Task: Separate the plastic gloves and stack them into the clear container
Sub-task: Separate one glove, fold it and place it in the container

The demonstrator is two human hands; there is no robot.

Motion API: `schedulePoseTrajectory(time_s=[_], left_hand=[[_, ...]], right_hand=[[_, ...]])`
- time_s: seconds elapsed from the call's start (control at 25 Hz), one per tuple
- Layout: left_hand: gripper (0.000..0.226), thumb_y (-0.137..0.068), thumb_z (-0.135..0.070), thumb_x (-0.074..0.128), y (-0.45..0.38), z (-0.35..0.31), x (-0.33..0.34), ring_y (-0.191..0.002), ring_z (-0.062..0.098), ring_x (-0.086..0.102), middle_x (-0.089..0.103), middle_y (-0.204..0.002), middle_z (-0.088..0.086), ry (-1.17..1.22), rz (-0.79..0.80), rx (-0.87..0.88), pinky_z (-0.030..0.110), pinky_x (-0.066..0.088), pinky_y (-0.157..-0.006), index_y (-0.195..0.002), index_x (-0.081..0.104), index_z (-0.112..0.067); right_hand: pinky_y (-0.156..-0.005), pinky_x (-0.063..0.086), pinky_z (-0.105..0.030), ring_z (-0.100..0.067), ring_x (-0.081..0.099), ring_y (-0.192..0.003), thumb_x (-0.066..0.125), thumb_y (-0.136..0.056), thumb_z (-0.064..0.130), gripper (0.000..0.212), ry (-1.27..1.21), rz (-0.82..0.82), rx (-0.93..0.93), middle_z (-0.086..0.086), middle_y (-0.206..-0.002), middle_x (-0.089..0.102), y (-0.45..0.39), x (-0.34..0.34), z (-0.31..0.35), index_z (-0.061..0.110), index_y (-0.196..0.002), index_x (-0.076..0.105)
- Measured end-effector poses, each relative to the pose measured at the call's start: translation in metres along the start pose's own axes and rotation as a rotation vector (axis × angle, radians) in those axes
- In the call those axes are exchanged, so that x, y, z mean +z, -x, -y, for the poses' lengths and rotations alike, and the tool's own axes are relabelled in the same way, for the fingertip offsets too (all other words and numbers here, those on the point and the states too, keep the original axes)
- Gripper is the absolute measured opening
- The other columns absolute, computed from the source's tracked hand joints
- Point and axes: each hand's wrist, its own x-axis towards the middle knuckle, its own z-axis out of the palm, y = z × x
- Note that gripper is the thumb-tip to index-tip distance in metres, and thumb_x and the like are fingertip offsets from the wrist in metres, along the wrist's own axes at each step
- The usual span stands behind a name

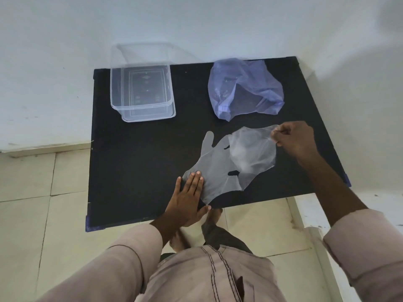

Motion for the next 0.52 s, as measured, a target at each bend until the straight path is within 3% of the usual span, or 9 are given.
schedulePoseTrajectory(time_s=[0.08,0.24,0.52], left_hand=[[0.085,-0.090,-0.072,0.013,0.000,0.000,-0.001,-0.149,0.030,-0.009,-0.014,-0.159,0.006,-0.006,0.014,0.008,0.052,-0.016,-0.113,-0.147,-0.015,-0.015],[0.089,-0.089,-0.074,0.012,-0.001,0.000,-0.001,-0.148,0.030,-0.010,-0.003,-0.164,0.010,-0.010,0.026,0.001,0.054,-0.016,-0.112,-0.151,-0.008,-0.013],[0.112,-0.064,-0.079,-0.021,-0.004,0.001,-0.010,-0.149,0.030,-0.013,-0.012,-0.164,0.009,-0.036,0.118,0.011,0.054,-0.013,-0.113,-0.153,-0.011,-0.012]], right_hand=[[-0.079,0.059,-0.041,-0.029,0.071,-0.070,0.068,-0.085,0.011,0.010,-0.006,-0.029,-0.019,-0.017,-0.077,0.073,-0.005,-0.014,0.000,0.003,-0.085,0.073],[-0.082,0.059,-0.044,-0.033,0.071,-0.073,0.068,-0.085,0.011,0.012,-0.036,-0.083,-0.024,-0.021,-0.080,0.072,-0.012,-0.035,0.003,0.001,-0.089,0.073],[-0.080,0.054,-0.033,-0.035,0.071,-0.077,0.066,-0.088,0.018,0.021,-0.002,-0.211,-0.013,-0.022,-0.087,0.073,-0.005,-0.057,0.013,0.000,-0.095,0.074]])
